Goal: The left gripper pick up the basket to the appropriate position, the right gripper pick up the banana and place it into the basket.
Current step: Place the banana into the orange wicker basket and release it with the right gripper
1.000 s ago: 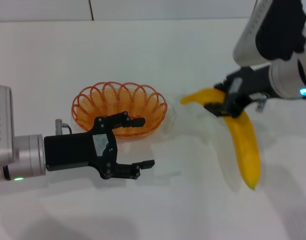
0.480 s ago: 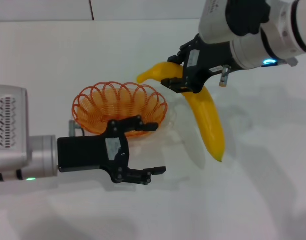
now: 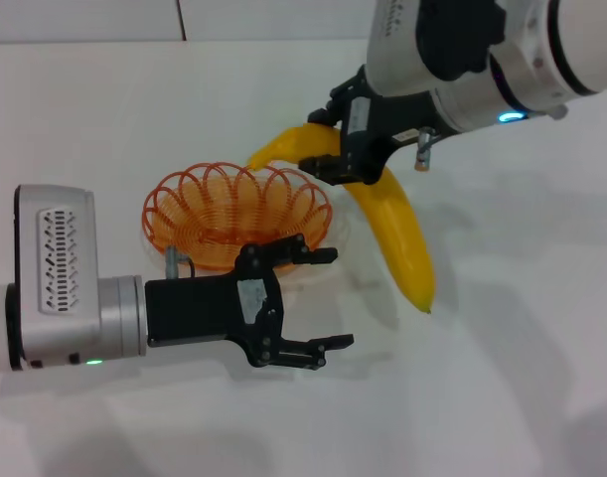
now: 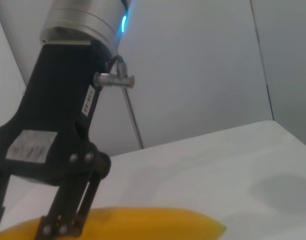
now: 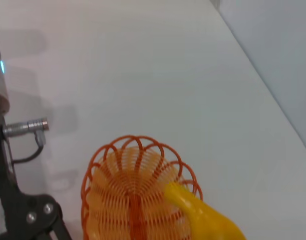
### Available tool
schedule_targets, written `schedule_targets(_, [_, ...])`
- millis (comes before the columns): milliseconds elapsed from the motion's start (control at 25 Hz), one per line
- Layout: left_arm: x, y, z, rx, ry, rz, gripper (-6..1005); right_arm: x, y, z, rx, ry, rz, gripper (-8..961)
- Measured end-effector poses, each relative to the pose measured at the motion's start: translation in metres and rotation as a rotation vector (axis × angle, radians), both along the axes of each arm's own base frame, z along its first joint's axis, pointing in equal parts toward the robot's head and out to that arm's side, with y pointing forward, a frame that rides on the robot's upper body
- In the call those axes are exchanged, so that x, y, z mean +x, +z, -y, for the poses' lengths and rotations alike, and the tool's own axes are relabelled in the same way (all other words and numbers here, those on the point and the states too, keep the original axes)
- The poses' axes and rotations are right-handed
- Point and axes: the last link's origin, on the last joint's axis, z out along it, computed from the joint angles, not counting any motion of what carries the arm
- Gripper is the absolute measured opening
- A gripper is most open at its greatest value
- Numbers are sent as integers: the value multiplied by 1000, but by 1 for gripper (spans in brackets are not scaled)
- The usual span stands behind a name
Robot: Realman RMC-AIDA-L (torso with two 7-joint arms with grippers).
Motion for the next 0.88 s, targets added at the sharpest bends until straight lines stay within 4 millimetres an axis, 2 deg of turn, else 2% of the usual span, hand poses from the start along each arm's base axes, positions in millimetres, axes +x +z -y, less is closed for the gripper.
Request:
schedule_targets(360, [0,-1,4,11,-14,16,893,-18,-9,0,-14,62,0,488])
schedule_targets(880, [2,-2,4,3,-20,17,892,-44,-53,-3,-32,198,49,488])
